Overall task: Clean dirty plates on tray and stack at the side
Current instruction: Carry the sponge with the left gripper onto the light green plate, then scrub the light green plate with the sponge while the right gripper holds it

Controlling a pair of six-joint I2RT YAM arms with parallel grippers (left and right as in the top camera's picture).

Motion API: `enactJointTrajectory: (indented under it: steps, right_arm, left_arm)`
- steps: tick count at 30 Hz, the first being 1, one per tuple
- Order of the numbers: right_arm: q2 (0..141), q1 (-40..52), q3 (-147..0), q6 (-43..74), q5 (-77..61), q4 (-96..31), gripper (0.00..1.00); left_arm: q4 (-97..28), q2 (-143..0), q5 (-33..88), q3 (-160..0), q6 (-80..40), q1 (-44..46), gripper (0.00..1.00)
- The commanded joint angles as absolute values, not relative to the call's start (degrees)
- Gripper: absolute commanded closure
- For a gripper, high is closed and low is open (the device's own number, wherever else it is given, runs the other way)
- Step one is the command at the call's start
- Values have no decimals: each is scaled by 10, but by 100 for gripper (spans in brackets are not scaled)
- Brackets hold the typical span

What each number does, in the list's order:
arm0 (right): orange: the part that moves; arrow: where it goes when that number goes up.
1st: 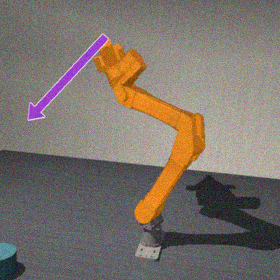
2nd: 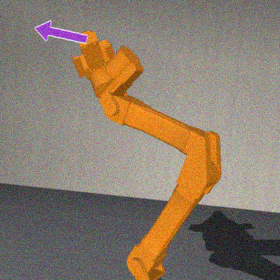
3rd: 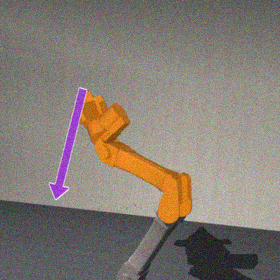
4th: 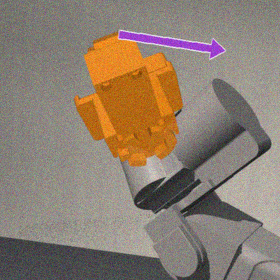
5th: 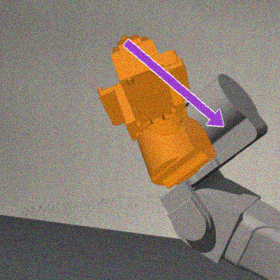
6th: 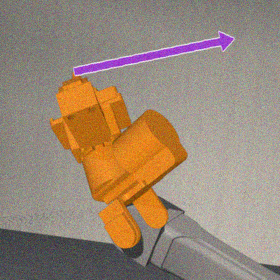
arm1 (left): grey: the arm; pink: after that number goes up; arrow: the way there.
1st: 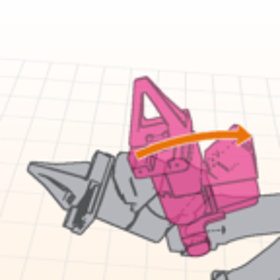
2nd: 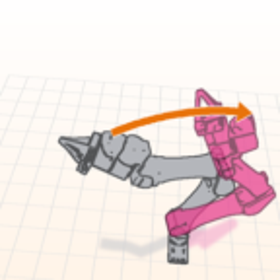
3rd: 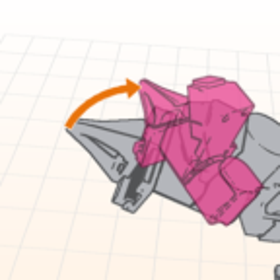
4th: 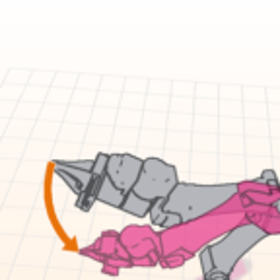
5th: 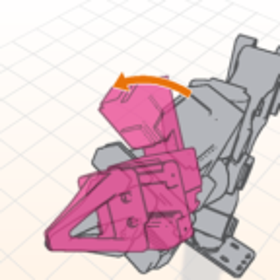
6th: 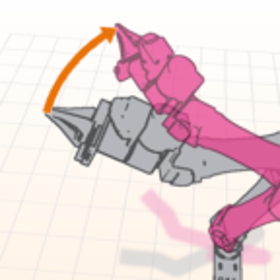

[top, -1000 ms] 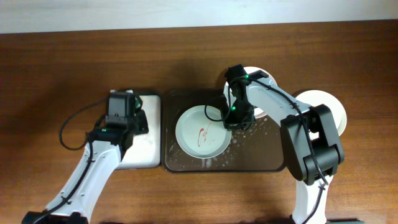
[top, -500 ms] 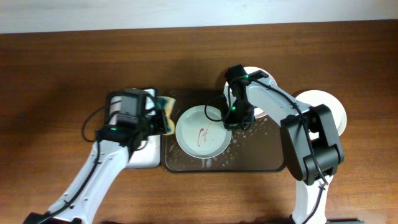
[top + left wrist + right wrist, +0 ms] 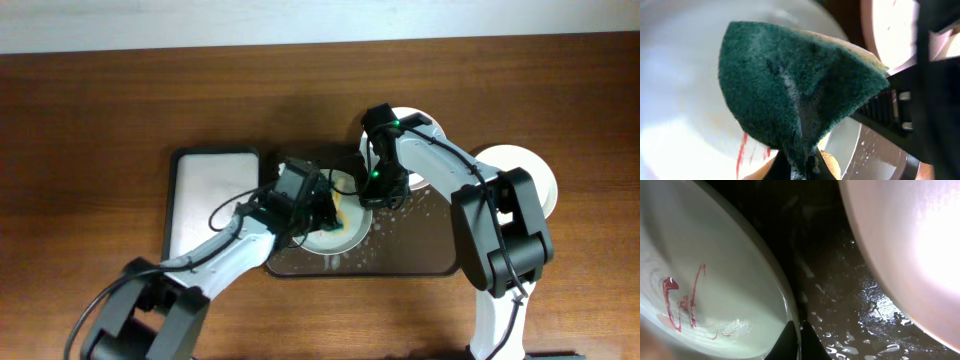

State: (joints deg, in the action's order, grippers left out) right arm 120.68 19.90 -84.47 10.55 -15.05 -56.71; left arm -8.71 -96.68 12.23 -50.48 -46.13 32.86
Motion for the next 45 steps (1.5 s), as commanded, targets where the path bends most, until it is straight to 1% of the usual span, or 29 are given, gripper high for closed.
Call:
enactJointTrajectory:
  steps: [1, 4, 7, 8, 9, 10, 12, 16, 17, 19, 21, 22, 23, 31, 33, 39, 40, 41, 42, 43, 44, 45]
  right_arm:
    - [1216, 203, -829, 110, -128, -561, 96]
    - [1216, 203, -829, 110, -128, -561, 96]
    - [1216, 203, -829, 110, -128, -561, 96]
    - [1216, 203, -829, 110, -128, -561, 96]
    - [1216, 203, -829, 110, -128, -561, 96]
    - [1216, 203, -829, 110, -128, -561, 96]
    - [1216, 203, -829, 110, -128, -563, 96]
    - [1216, 203, -829, 110, -128, -567, 96]
    - [1216, 203, -829, 110, -128, -567, 96]
    - [1216, 203, -829, 110, -128, -568, 96]
    - [1216, 203, -829, 110, -128, -568, 96]
    - [1216, 203, -829, 109, -128, -567, 96]
    - [1216, 203, -829, 105, -128, -567, 96]
    - [1216, 203, -829, -8, -143, -529, 96]
    - [1216, 203, -829, -50, -182, -519, 96]
    - [1216, 203, -829, -93, -253, -516, 95]
    - [1216, 203, -829, -92, -253, -517, 91]
    - [1216, 203, -829, -91, -253, -518, 88]
    - [1216, 203, -829, -90, -253, -518, 87]
    - [1216, 203, -829, -90, -252, -518, 83]
    - [1216, 203, -829, -84, -248, -519, 74]
    - [1216, 203, -829, -78, -246, -522, 70]
  left_arm:
    - [-71, -994, 123, -512, -541, 341, 100]
    - [-53, -1015, 105, -512, -544, 349, 100]
    - [-64, -1037, 37, -512, -543, 352, 100]
    - [-74, -1045, 18, -512, -541, 352, 97]
    - [-84, -1049, 2, -512, -530, 352, 98]
    - [-109, -1051, -34, -512, -502, 351, 100]
    - [-140, -1050, -88, -513, -460, 349, 100]
    - [-146, -1044, -99, -525, -382, 327, 100]
    - [-146, -1042, -99, -531, -363, 324, 100]
    - [-147, -1038, -73, -550, -280, 317, 100]
    - [-137, -1038, 16, -569, -162, 314, 100]
    - [-138, -1038, 90, -577, -66, 314, 100]
    - [-143, -1038, 107, -579, -44, 313, 100]
    - [-162, -1041, 130, -579, -44, 313, 100]
    - [-162, -1041, 129, -579, -44, 313, 100]
    - [-160, -1047, 130, -578, -44, 314, 100]
    - [-159, -1052, 129, -578, -44, 314, 95]
    - [-159, -1059, 129, -578, -44, 314, 94]
    - [-159, -1064, 129, -578, -45, 314, 93]
    - [-158, -1074, 126, -578, -45, 314, 95]
    - [-157, -1082, 122, -578, -46, 314, 97]
    - [-157, -1089, 109, -578, -57, 313, 100]
